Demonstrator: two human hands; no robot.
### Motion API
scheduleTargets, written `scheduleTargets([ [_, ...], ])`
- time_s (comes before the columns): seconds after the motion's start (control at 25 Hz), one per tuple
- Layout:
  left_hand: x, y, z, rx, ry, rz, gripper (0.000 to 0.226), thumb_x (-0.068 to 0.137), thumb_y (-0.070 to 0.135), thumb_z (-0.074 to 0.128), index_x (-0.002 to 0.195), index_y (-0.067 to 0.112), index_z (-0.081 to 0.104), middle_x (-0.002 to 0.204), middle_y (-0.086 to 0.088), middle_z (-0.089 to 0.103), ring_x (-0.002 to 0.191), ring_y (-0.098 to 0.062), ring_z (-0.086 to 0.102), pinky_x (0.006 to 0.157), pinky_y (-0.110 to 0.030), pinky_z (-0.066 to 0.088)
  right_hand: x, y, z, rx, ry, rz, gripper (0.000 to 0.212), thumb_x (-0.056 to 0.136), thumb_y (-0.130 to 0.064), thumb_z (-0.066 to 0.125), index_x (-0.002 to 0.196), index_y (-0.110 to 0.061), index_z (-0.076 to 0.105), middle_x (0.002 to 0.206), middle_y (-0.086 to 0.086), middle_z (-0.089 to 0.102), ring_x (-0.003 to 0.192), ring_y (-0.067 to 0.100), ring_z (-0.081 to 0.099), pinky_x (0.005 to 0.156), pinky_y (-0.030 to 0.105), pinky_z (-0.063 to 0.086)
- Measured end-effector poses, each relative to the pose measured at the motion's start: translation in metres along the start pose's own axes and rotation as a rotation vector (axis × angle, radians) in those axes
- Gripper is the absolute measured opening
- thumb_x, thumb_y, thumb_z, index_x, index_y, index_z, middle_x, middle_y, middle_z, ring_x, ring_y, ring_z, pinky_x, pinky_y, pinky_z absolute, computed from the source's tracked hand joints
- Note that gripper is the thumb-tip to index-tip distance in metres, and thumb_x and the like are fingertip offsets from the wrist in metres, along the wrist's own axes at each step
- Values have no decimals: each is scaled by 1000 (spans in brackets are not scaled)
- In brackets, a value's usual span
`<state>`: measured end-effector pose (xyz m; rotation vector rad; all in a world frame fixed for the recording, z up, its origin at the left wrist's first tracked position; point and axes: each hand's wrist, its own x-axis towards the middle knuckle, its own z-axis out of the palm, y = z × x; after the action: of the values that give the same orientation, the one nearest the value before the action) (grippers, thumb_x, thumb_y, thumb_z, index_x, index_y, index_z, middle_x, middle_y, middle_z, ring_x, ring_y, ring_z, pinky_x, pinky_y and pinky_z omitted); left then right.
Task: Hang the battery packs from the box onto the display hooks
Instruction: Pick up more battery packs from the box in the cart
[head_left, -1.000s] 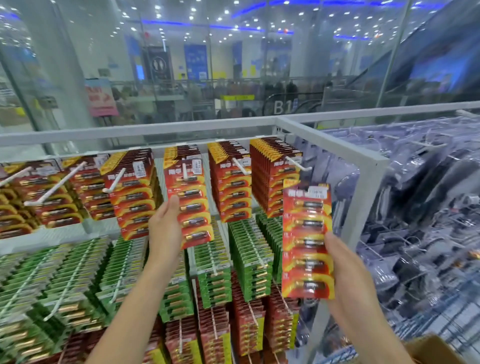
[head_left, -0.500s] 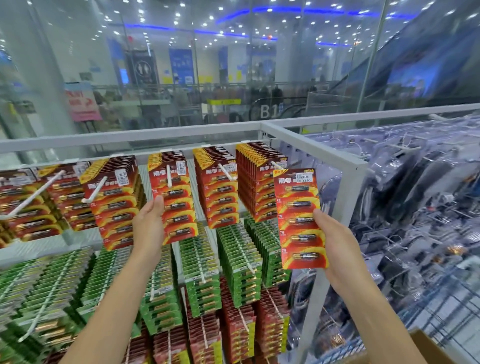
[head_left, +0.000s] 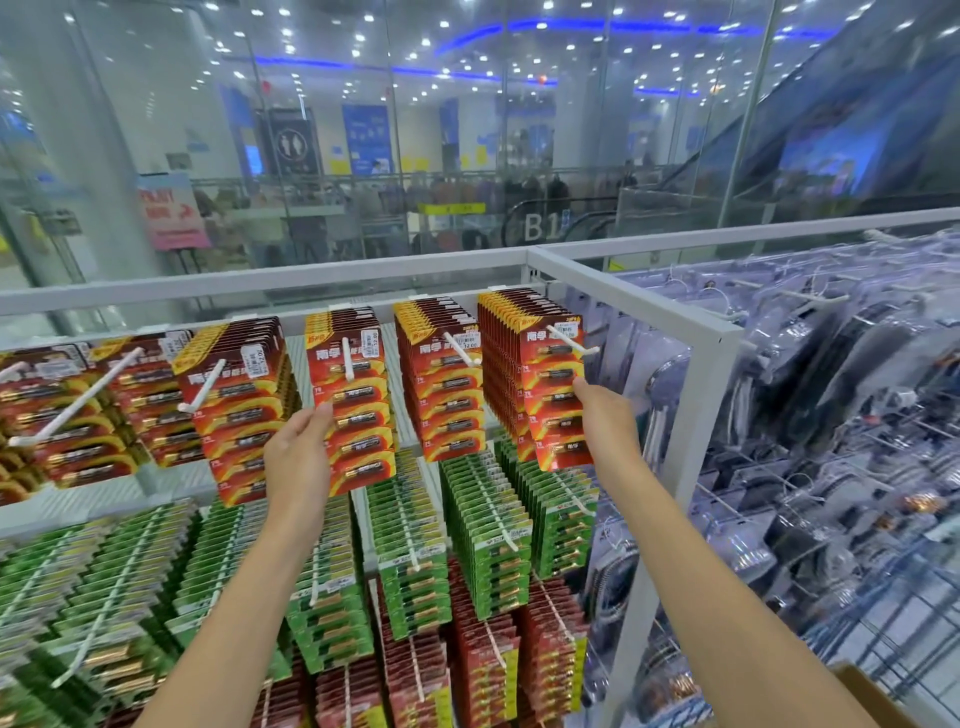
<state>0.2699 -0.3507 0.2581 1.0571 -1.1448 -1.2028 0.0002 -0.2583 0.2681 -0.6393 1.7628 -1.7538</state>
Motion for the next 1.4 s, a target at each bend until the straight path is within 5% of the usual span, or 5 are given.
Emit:
scheduleTargets([
  [0.24,7,-13,-17,118,44,56,11,102,36,62,103,36,73,110,4,77,107,-22,72,100,-48,55,23,29,3,-98,80,-84,41,103,-51,51,94,-18,72,95,4,76,92,25,73,91,48,56],
  [0.64,-76,-65,-27,105,52,-51,17,106,28,59,114,23,73,115,4,75,106,-17,72,95,-39,55,-82,92,-37,-163,-64,-73,29,106,-42,52,130,-29,61,121,-18,63,107,-7,57,80,9,38],
  [0.84,-163,-136,28,157,-212,-302,18,106,23,58,112,18,74,106,0,80,100,-22,75,93,-40,56,-140,197,-124,-138,48,182,19,102,-38,60,112,-27,72,107,-14,72,106,4,66,85,21,46],
  [1.2,-297,-276,177,371,-684,-654,15,104,18,61,100,20,76,100,-3,80,90,-22,76,88,-40,58,-202,300,-297,-135,504,642,27,102,-37,60,120,-19,67,114,0,69,110,20,63,92,32,46],
  [1.4,-341,-363,260,683,-876,-698,19,95,37,63,101,23,73,102,-2,74,93,-20,67,89,-39,53,-219,320,-340,-195,539,780,16,103,-38,58,111,-28,67,112,-9,69,103,8,62,89,31,46],
])
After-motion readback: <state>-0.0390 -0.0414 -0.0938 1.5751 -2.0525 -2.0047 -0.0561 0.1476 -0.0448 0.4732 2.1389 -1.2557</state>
